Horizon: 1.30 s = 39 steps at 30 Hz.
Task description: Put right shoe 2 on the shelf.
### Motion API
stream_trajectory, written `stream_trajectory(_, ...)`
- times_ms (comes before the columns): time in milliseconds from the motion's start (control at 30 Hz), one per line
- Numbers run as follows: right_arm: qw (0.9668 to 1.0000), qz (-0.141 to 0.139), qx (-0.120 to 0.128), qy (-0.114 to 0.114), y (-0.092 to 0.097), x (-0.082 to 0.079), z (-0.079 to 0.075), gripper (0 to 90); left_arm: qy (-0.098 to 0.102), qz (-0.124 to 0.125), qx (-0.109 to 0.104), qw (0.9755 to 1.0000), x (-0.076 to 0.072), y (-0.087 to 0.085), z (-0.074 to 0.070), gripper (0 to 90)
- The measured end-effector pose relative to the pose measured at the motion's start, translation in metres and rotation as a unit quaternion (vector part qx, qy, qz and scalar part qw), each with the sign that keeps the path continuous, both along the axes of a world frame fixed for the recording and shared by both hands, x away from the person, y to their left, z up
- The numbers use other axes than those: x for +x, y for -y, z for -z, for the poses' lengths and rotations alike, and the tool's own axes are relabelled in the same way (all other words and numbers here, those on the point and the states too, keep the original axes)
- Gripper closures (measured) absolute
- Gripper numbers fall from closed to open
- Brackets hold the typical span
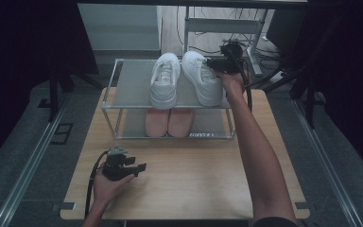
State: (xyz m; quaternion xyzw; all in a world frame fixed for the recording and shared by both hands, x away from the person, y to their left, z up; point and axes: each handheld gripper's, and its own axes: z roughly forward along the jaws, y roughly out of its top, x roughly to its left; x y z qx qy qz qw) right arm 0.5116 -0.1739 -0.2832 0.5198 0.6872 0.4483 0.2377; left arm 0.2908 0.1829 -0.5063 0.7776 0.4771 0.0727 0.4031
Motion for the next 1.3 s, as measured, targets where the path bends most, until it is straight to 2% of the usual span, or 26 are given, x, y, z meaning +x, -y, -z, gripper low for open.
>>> stream_trajectory(67, 0.9999, -0.006, 0.008, 0.011, 0.006, -0.008, -0.004, 62.2, 0.002, 0.001, 0.000, 1.0000, -0.001, 0.000, -0.001, 39.8)
stream_trajectory(267, 0.9992, -0.019, -0.003, 0.034, 0.024, -0.034, -0.012, 77.9, 0.005, 0.001, -0.001, 1.0000, -0.002, 0.002, -0.003, 39.8)
stream_trajectory(400, 0.9988, -0.025, -0.014, 0.040, 0.038, -0.049, -0.007, 85.0, 0.005, 0.000, -0.001, 1.0000, -0.001, 0.002, -0.004, 39.9)
stream_trajectory(533, 0.9987, -0.028, -0.025, 0.033, 0.049, -0.057, 0.003, 88.3, 0.006, 0.001, 0.002, 1.0000, -0.001, 0.004, -0.004, 39.8)
stream_trajectory(767, 0.9991, -0.029, -0.028, 0.009, 0.066, -0.060, 0.033, 89.5, 0.004, 0.006, 0.007, 0.9999, -0.001, 0.007, -0.004, 39.8)
stream_trajectory(900, 0.9992, -0.030, -0.028, 0.001, 0.069, -0.060, 0.044, 89.4, 0.003, 0.002, 0.006, 1.0000, -0.002, 0.006, -0.004, 39.8)
stream_trajectory(1300, 0.9987, -0.037, -0.035, -0.008, 0.064, -0.059, 0.059, 89.5, 0.005, 0.006, 0.005, 1.0000, -0.004, 0.004, -0.003, 39.8)
